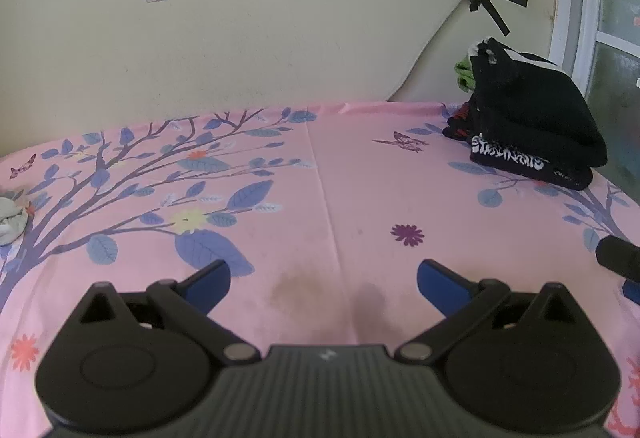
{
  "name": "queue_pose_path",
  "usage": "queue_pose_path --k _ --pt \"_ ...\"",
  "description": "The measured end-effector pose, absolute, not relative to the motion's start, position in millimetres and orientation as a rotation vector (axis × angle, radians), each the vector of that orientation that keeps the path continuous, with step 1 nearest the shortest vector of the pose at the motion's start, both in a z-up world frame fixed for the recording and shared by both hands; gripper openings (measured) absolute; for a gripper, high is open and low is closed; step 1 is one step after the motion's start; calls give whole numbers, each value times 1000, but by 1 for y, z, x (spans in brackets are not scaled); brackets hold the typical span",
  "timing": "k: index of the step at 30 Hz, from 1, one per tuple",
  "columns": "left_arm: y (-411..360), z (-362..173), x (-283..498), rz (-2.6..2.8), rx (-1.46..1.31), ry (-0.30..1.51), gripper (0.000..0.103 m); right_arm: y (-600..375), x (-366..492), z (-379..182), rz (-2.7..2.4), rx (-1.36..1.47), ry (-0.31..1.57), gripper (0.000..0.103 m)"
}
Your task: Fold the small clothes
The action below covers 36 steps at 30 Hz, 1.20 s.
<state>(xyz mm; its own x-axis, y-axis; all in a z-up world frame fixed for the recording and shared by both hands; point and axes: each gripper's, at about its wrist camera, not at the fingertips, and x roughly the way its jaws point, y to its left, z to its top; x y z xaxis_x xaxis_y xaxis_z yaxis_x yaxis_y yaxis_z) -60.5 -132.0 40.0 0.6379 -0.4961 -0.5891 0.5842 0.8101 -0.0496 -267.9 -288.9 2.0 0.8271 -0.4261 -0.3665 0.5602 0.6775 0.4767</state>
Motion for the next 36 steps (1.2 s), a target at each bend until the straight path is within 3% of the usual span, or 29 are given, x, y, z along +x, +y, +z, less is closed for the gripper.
queue_pose_path --k 36 --pt "-133 41 -66 -579 208 576 103 -287 -268 3 -557 591 224 96"
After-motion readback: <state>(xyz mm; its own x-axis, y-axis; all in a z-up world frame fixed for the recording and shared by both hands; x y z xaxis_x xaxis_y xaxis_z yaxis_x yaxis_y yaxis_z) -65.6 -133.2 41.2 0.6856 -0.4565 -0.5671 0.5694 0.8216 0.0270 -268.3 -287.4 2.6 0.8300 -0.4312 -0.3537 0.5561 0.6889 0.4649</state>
